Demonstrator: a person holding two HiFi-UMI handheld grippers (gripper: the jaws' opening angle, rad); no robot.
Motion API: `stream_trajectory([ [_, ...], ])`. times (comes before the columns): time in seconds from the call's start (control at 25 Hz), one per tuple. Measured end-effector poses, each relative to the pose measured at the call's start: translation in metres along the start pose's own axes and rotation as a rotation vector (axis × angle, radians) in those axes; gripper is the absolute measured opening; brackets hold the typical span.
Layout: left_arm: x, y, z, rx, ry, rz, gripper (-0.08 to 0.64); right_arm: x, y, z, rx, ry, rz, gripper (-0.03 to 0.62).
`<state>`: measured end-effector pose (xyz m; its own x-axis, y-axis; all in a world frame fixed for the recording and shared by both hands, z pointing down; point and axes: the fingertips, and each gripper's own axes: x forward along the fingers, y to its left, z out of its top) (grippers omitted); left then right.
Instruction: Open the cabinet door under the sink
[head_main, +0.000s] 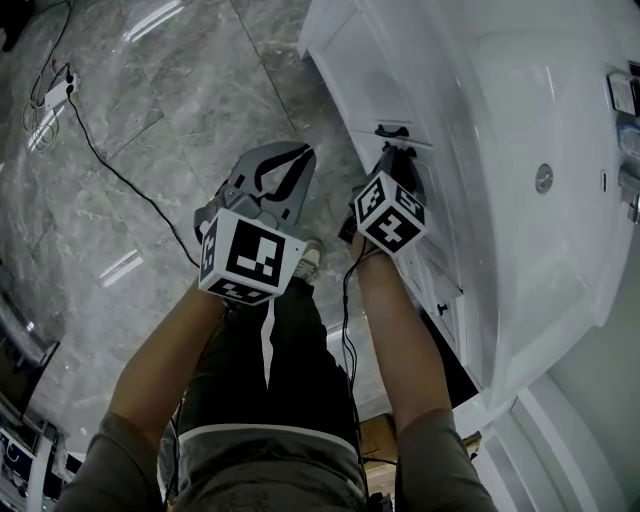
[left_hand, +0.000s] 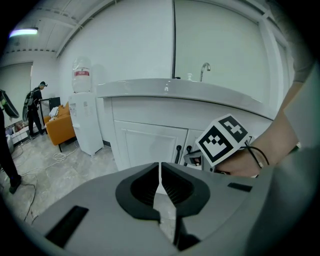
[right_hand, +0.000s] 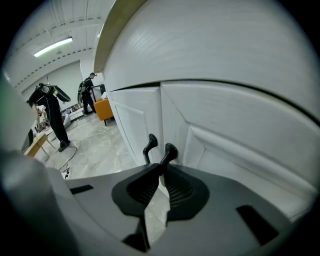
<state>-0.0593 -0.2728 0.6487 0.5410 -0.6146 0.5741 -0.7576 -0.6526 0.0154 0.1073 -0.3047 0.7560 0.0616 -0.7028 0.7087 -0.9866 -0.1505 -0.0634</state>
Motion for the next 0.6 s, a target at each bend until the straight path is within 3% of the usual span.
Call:
stream_trajectory([
  [0.6,-0.023,-0.025,-0.012,0.002,0.0,-0.042,0.028,-0.037,0.037,-0.041,-0.133,0.043,0.131,0.049],
])
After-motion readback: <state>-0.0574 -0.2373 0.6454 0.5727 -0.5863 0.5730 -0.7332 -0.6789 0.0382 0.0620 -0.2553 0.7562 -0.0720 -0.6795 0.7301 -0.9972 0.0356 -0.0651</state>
